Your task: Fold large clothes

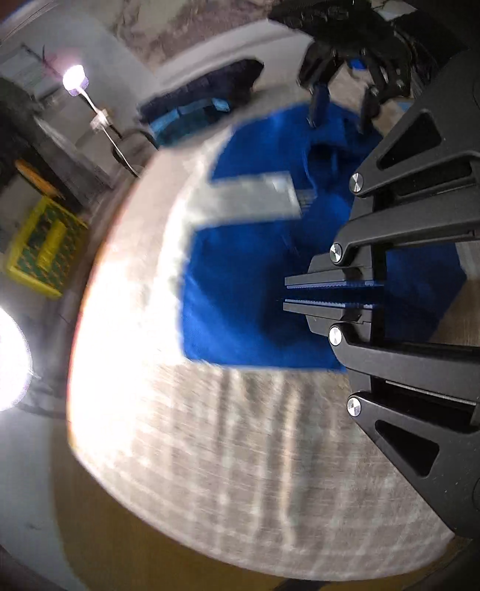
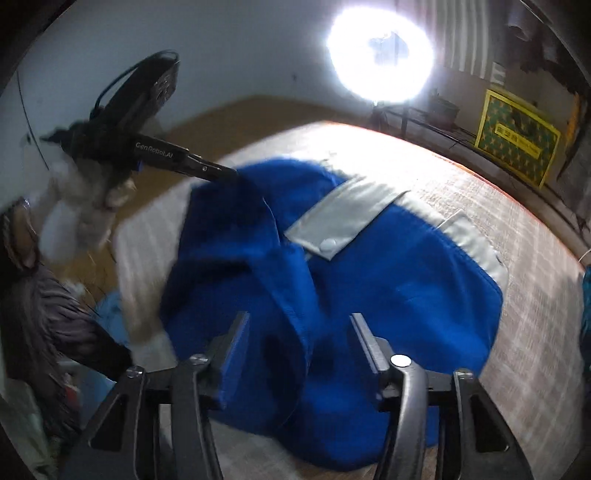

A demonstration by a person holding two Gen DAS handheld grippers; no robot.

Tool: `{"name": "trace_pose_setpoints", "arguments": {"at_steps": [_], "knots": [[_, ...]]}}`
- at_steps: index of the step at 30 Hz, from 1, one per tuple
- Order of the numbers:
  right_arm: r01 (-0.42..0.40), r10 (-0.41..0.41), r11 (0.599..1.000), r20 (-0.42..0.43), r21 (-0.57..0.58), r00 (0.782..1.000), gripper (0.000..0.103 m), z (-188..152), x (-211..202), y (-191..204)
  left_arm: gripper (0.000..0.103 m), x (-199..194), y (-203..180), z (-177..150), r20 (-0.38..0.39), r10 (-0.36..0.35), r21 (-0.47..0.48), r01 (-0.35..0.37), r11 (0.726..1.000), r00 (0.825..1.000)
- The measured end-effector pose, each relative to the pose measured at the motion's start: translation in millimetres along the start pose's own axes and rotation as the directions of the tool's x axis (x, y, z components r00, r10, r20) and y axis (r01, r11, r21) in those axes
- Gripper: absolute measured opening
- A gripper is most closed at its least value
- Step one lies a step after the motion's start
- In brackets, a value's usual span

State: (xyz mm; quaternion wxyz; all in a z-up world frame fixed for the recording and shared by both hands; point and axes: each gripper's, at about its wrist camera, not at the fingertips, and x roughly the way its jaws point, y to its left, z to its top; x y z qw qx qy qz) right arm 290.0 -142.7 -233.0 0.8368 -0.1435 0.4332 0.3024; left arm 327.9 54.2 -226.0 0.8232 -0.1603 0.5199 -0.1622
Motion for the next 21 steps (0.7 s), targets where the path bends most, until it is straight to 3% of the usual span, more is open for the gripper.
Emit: {"name": "trace_pose_setpoints", "arguments": {"at_steps": [4,6,9,12,14,15,19,21], "knots": [[0.063,-0.065,0.993,0.008,0.104,0.998,0.050,12,12,-26,0.001,22,16,-9,-0.067,0.013,-0.028,-0.015,0.999,0.998],[0.178,-0.178,0.972,-0.015,0.153,0.984,0.050,18,19,-46,0.001,22,16,-11,-0.065,0.012,-0.031,-0.014,0.999,0.998],[0.263,-0.256,0.956,-0.065,0.128,0.964,0.043,16,30,-50,0.001,16,14,-11,-0.058,0.017,-0.017,-0.018,1.000,0.998],[0.367,-0.363,0.930,-0.093,0.034,0.927,0.043,12,37,-38,0.001,0,15,-5,-0.011,0.013,-0.018,-0.013,1.000,1.000],[0.379,-0.373,0.923,-0.088,0.069,0.924,0.043,7,26,-40,0.001,-7,21,0,0.026,0.003,-0.041,-0.002,0.999,1.000],[0.370,-0.362,0.921,-0.080,0.122,0.929,0.046,4,16,-44,0.002,-10,27,3,0.034,-0.011,-0.072,0.013,0.997,0.999],[0.339,-0.351,0.881,-0.023,0.329,0.936,0.081,-12,-27,-58,0.018,-1,43,8,0.013,-0.074,-0.155,0.075,0.985,0.997],[0.264,-0.287,0.862,-0.013,0.434,0.958,0.082,-26,-39,-68,0.020,7,46,10,-0.004,-0.093,-0.184,0.091,0.979,0.996]]}}
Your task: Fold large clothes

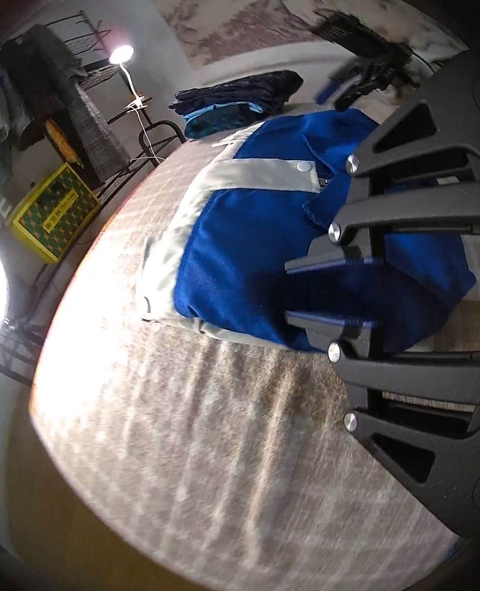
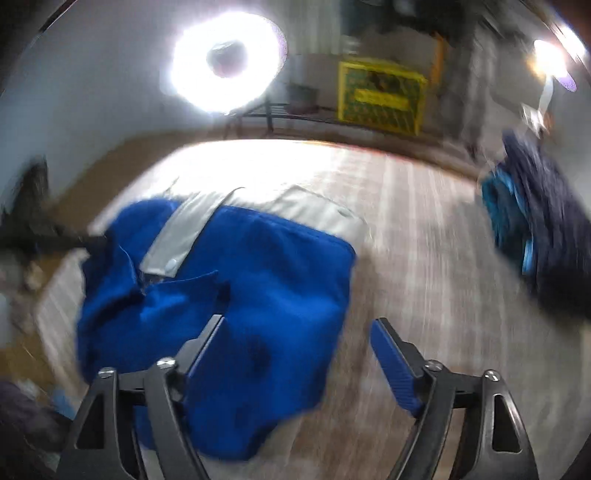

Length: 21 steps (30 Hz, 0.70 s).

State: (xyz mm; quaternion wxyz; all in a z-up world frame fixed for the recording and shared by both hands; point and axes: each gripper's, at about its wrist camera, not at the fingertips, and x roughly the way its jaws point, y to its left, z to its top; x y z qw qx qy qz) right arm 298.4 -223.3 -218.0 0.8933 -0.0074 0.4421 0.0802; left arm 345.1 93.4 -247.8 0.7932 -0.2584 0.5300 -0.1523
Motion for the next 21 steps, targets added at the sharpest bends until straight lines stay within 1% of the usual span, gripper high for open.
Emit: {"name": "trace_pose_setpoints", "arguments": {"at_steps": [2,3,4,6,7,8,9,10,11,12,14,15,16,17,18,19,20,21], "knots": [[-0.058,0.063,0.993,-0.042,0.100,0.997,0.082,-11,4,-15,0.020,-1,2,1,-0.002,-0.017,-0.037,0.017,0.999,1.000],[-0.073,0.083,0.988,-0.067,0.139,0.994,0.079,-17,8,-21,0.020,-5,1,1,0.000,-0.034,-0.044,0.034,0.998,0.999],[-0.082,0.095,0.983,-0.076,0.164,0.993,0.074,-21,10,-24,0.020,-11,0,-1,0.004,-0.047,-0.044,0.047,0.998,0.999],[-0.116,0.136,0.970,-0.081,0.213,0.987,0.073,-28,11,-32,0.021,-26,-7,-5,0.045,-0.074,-0.025,0.075,0.997,0.996],[-0.139,0.160,0.962,-0.073,0.234,0.984,0.073,-31,9,-36,0.025,-35,-12,-5,0.077,-0.068,0.008,0.067,0.998,0.995],[-0.164,0.186,0.952,-0.067,0.257,0.980,0.074,-32,8,-40,0.035,-41,-14,-4,0.112,-0.039,0.034,0.035,0.999,0.993],[-0.192,0.219,0.941,-0.066,0.279,0.974,0.074,-33,10,-45,0.041,-44,-13,-3,0.134,-0.017,0.028,0.013,1.000,0.991],[-0.216,0.247,0.931,-0.070,0.295,0.967,0.074,-33,14,-47,0.051,-43,-8,-1,0.143,-0.008,0.005,0.008,1.000,0.990],[-0.246,0.284,0.917,-0.080,0.314,0.955,0.074,-34,18,-48,0.055,-40,-1,1,0.141,0.000,-0.031,0.004,1.000,0.990],[-0.263,0.306,0.908,-0.087,0.326,0.948,0.071,-38,21,-48,0.055,-32,8,3,0.119,-0.001,-0.082,0.011,0.997,0.993],[-0.286,0.337,0.901,-0.111,0.325,0.935,0.058,-41,31,-46,0.055,-17,19,6,0.073,-0.016,-0.124,0.025,0.992,0.997],[-0.292,0.343,0.903,-0.122,0.315,0.931,0.043,-40,36,-45,0.054,-10,22,5,0.055,-0.023,-0.134,0.030,0.991,0.998],[-0.299,0.350,0.906,-0.130,0.300,0.928,0.034,-40,38,-42,0.030,0,22,4,0.026,-0.039,-0.128,0.042,0.991,0.999],[-0.307,0.356,0.906,-0.131,0.291,0.925,0.029,-38,39,-41,0.006,5,22,1,0.004,-0.051,-0.123,0.051,0.991,0.999],[-0.323,0.371,0.902,-0.130,0.285,0.920,0.016,-37,39,-40,0.006,10,20,-2,-0.022,-0.058,-0.114,0.055,0.992,0.998],[-0.334,0.381,0.898,-0.131,0.286,0.915,0.009,-35,40,-40,0.004,9,16,-6,-0.020,-0.049,-0.093,0.047,0.995,0.999],[-0.340,0.390,0.893,-0.132,0.294,0.911,0.006,-33,37,-42,0.003,7,15,-7,-0.023,-0.055,-0.089,0.053,0.995,0.998],[-0.358,0.411,0.882,-0.128,0.305,0.903,0.003,-31,32,-44,0.003,0,15,-12,-0.027,-0.075,-0.105,0.072,0.992,0.997]]}}
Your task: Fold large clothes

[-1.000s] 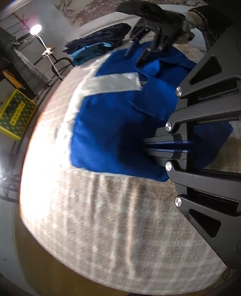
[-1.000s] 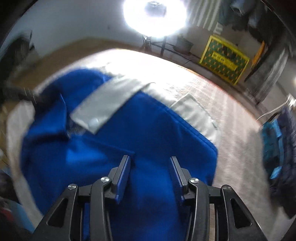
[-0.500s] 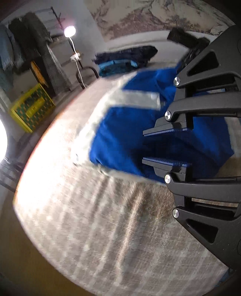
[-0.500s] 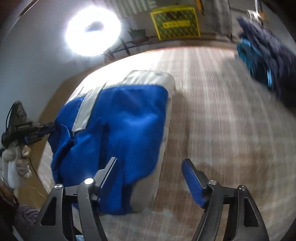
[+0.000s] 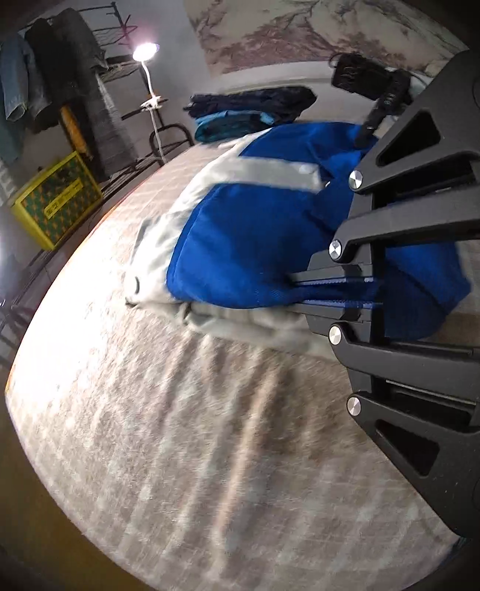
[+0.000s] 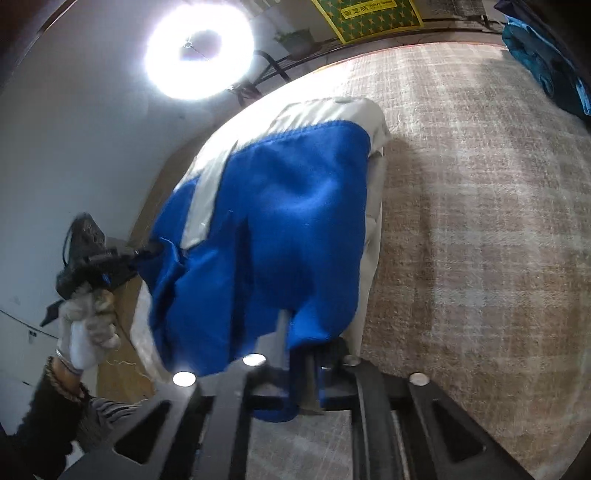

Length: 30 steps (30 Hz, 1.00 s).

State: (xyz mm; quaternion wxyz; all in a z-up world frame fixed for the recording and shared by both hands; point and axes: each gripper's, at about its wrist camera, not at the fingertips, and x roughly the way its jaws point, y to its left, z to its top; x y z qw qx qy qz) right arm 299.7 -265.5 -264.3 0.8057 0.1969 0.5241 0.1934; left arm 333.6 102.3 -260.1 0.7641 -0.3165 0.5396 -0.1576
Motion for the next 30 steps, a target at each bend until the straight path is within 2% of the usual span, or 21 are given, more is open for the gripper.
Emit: {"name": "trace_pose_setpoints", "arguments": {"at_steps": [2,4,6,8,11,12,15,18,20,21,23,24,25,26,28,30], "knots": [[-0.049,0.049,0.999,0.002,0.001,0.999,0.002,-1,-14,-1,0.003,-8,0,-6,0.006,0.002,0.011,-0.002,1.000,1.000],[-0.060,0.060,0.998,-0.013,-0.023,0.998,0.001,-4,-17,-3,0.003,1,4,-11,-0.007,0.079,0.058,-0.079,0.995,0.997],[-0.008,0.006,0.999,-0.047,-0.044,0.999,0.001,-7,-1,-6,0.003,16,9,-13,-0.020,0.120,0.068,-0.118,0.991,0.993],[0.039,-0.044,0.998,-0.074,-0.057,0.996,0.001,-8,17,-8,0.004,27,0,-16,-0.003,0.185,0.140,-0.183,0.973,0.983],[0.107,-0.115,0.984,-0.049,-0.146,0.992,0.003,-9,15,7,0.006,21,-9,-18,0.006,0.213,0.184,-0.211,0.960,0.977],[0.122,-0.130,0.979,-0.038,-0.165,0.991,0.006,-10,11,12,0.009,15,-11,-18,0.003,0.229,0.194,-0.225,0.955,0.973],[0.172,-0.179,0.960,-0.009,-0.220,0.984,0.032,-13,-10,27,0.014,-12,-20,-22,0.050,0.253,0.231,-0.257,0.938,0.966],[0.220,-0.196,0.936,0.113,-0.274,0.974,0.034,-8,-42,43,0.014,-41,-38,-25,0.151,0.247,0.272,-0.280,0.921,0.957],[0.231,-0.182,0.931,0.189,-0.284,0.965,0.035,6,-49,53,0.014,-46,-51,-22,0.193,0.229,0.286,-0.279,0.917,0.954],[0.223,-0.173,0.936,0.195,-0.271,0.965,0.036,12,-49,52,0.015,-45,-53,-19,0.197,0.221,0.286,-0.271,0.919,0.955],[0.189,-0.151,0.956,0.174,-0.225,0.973,0.046,21,-36,47,0.027,-31,-49,-9,0.153,0.178,0.248,-0.212,0.945,0.972],[0.177,-0.146,0.963,0.159,-0.202,0.976,0.059,25,-29,42,0.034,-26,-44,-5,0.136,0.163,0.226,-0.191,0.955,0.977],[0.170,-0.144,0.968,0.148,-0.184,0.978,0.067,27,-21,37,0.047,-19,-35,1,0.109,0.132,0.181,-0.150,0.972,0.985],[0.162,-0.139,0.972,0.142,-0.170,0.980,0.069,28,-13,33,0.053,-12,-28,7,0.090,0.098,0.145,-0.110,0.983,0.991],[0.147,-0.129,0.979,0.129,-0.142,0.983,0.078,27,-4,22,0.053,-2,-13,15,0.045,0.029,0.063,-0.032,0.998,0.999],[0.114,-0.104,0.990,0.117,-0.081,0.988,0.079,29,2,3,0.057,7,0,19,0.019,-0.010,-0.006,0.010,1.000,1.000]]}}
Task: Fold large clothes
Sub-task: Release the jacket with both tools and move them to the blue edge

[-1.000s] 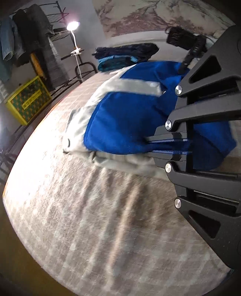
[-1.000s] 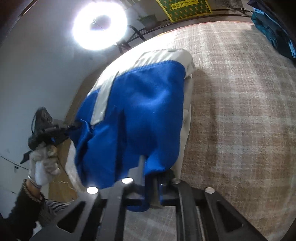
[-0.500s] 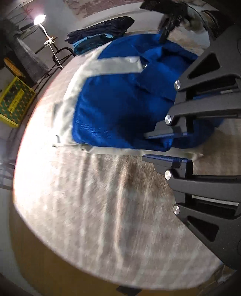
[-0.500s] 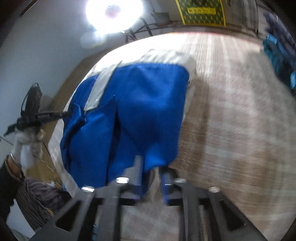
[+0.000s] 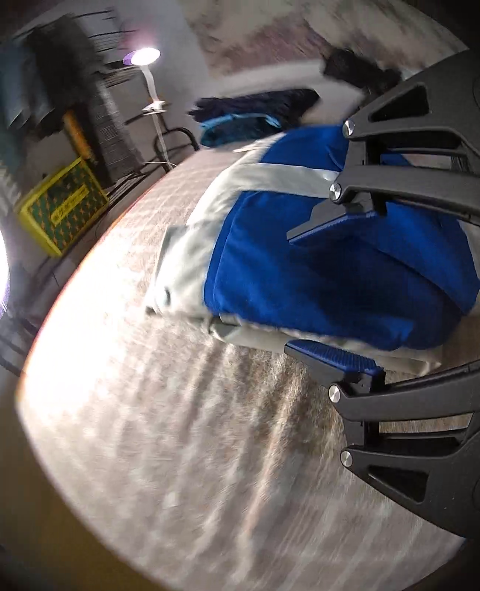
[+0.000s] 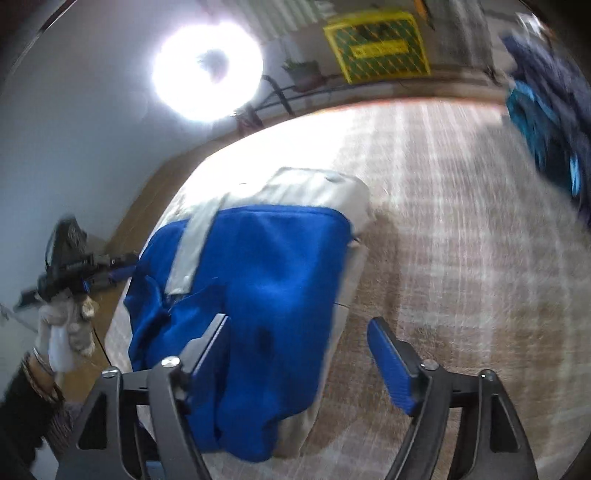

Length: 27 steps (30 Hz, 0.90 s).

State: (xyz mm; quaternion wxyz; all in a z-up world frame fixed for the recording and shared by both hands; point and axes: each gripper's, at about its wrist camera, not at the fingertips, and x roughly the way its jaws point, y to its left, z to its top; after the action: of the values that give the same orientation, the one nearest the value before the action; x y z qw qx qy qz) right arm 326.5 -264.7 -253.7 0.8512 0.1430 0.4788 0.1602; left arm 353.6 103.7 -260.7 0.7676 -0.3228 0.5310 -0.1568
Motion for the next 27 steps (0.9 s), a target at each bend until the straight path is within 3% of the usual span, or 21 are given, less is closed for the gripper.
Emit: {"name": "trace_pose_setpoints", "arguments": {"at_steps": [3,6,8,10,11,14,16,19,22,26,27], "knots": [[-0.090,0.094,0.987,-0.018,0.130,0.995,0.079,-3,14,-26,0.059,12,23,7,-0.030,-0.051,-0.095,0.048,0.994,0.998],[-0.085,0.089,0.982,-0.013,0.168,0.996,0.079,-3,19,-34,0.059,10,25,11,-0.025,-0.031,-0.118,0.028,0.993,0.999],[0.014,-0.019,0.994,0.040,0.108,0.999,0.073,6,8,-20,0.059,-4,5,15,0.050,0.042,-0.037,-0.040,0.999,0.998],[0.118,-0.117,0.993,0.121,0.000,0.986,0.067,16,-6,6,0.059,-20,-29,18,0.154,0.130,0.077,-0.143,0.987,0.979],[0.159,-0.148,0.986,0.167,-0.057,0.975,0.065,22,-12,21,0.059,-24,-44,19,0.196,0.141,0.134,-0.169,0.976,0.970],[0.173,-0.131,0.969,0.230,-0.176,0.964,0.057,41,-11,59,0.059,-11,-91,19,0.256,0.183,0.296,-0.257,0.920,0.949],[0.140,-0.096,0.967,0.203,-0.215,0.974,0.049,54,9,77,0.059,14,-113,19,0.246,0.206,0.373,-0.289,0.881,0.947],[0.125,-0.091,0.961,0.143,-0.246,0.986,0.049,66,45,93,0.059,53,-122,23,0.207,0.270,0.404,-0.334,0.852,0.940],[0.161,-0.144,0.947,0.083,-0.279,0.986,0.048,68,80,98,0.059,79,-117,22,0.207,0.332,0.429,-0.390,0.815,0.920],[0.241,-0.265,0.889,-0.009,-0.389,0.964,0.048,54,109,94,0.060,92,-108,13,0.214,0.349,0.448,-0.409,0.795,0.913],[0.245,-0.270,0.878,-0.003,-0.411,0.963,0.049,49,110,92,0.060,95,-109,7,0.241,0.358,0.470,-0.432,0.770,0.902]]}}
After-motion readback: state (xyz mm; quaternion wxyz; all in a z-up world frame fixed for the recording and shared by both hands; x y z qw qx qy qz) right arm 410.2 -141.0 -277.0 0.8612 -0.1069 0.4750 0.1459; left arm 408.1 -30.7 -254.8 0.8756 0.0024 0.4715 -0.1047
